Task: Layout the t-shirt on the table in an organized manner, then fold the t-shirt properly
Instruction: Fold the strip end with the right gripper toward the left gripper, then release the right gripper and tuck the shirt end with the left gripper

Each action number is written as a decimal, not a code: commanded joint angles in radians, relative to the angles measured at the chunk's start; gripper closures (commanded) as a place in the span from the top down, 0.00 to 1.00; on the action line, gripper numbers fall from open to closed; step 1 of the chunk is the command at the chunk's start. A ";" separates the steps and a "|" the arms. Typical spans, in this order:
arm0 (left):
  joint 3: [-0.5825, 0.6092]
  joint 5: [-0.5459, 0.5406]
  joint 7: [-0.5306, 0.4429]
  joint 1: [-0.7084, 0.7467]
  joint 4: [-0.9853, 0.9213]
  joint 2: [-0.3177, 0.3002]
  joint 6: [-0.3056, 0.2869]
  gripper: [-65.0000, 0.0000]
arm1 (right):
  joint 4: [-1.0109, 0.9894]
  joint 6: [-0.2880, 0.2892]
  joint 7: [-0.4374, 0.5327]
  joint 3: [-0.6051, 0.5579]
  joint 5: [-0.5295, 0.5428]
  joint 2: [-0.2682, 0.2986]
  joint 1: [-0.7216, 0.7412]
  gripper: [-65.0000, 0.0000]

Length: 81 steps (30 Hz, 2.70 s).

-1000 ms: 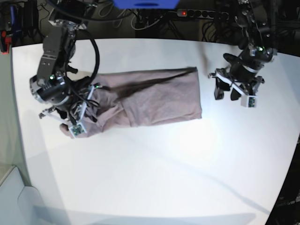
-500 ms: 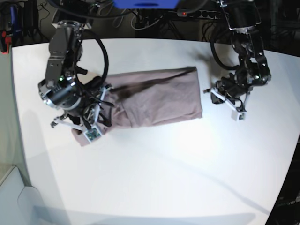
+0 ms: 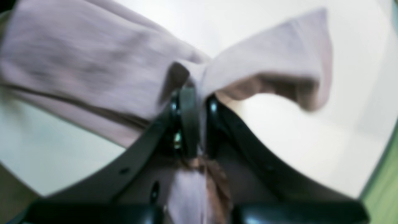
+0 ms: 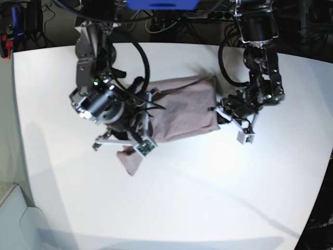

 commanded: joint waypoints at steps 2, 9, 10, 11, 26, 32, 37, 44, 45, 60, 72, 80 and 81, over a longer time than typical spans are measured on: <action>0.009 0.026 0.045 -0.010 -0.004 0.002 0.006 0.00 | 0.017 -0.004 0.025 -0.049 0.009 -0.008 0.015 0.00; 0.006 0.026 0.045 -0.016 -0.010 -0.004 0.006 0.00 | 0.014 -0.004 0.032 -0.210 0.009 -0.009 -0.003 0.00; 0.006 0.026 0.045 -0.016 -0.010 -0.006 0.006 0.00 | 0.014 -0.004 0.034 -0.233 0.009 -0.009 -0.003 0.00; 0.006 0.026 0.045 -0.016 -0.010 -0.006 0.006 0.00 | 0.012 -0.004 0.034 -0.256 0.009 -0.009 -0.003 0.00; 0.004 0.020 0.045 0.013 0.005 -0.009 0.006 0.00 | -0.189 -0.004 0.135 -0.322 0.005 -0.010 0.028 0.00; 0.004 0.019 0.054 0.026 0.065 -0.027 0.006 0.00 | -0.242 -0.004 0.135 -0.325 0.005 -0.010 0.049 0.00; 0.003 0.022 0.057 0.042 0.113 -0.029 0.006 0.00 | -0.256 -0.004 0.130 -0.325 0.009 -0.010 0.065 0.03; -0.080 0.019 0.057 0.093 0.174 -0.041 0.006 0.00 | -0.247 -0.004 0.129 -0.325 0.009 -0.010 0.061 0.44; -0.099 0.019 0.057 0.105 0.182 -0.042 0.005 0.00 | -0.242 -0.004 0.129 -0.325 0.009 -0.010 0.058 0.50; -0.321 0.017 0.057 0.279 0.334 -0.070 -0.006 0.00 | -0.133 -0.004 0.130 -0.272 0.005 -0.010 0.031 0.66; -0.338 -0.327 0.139 0.328 0.473 -0.070 -0.006 0.12 | -0.126 -0.004 0.129 -0.127 0.003 0.062 0.041 0.61; -0.310 -0.515 0.212 0.299 0.473 -0.065 -0.006 0.58 | -0.073 -0.004 0.127 -0.001 0.003 0.151 0.002 0.61; -0.294 -0.540 0.208 0.297 0.464 -0.067 -0.006 0.60 | -0.067 -0.004 0.127 0.012 0.003 0.157 -0.009 0.61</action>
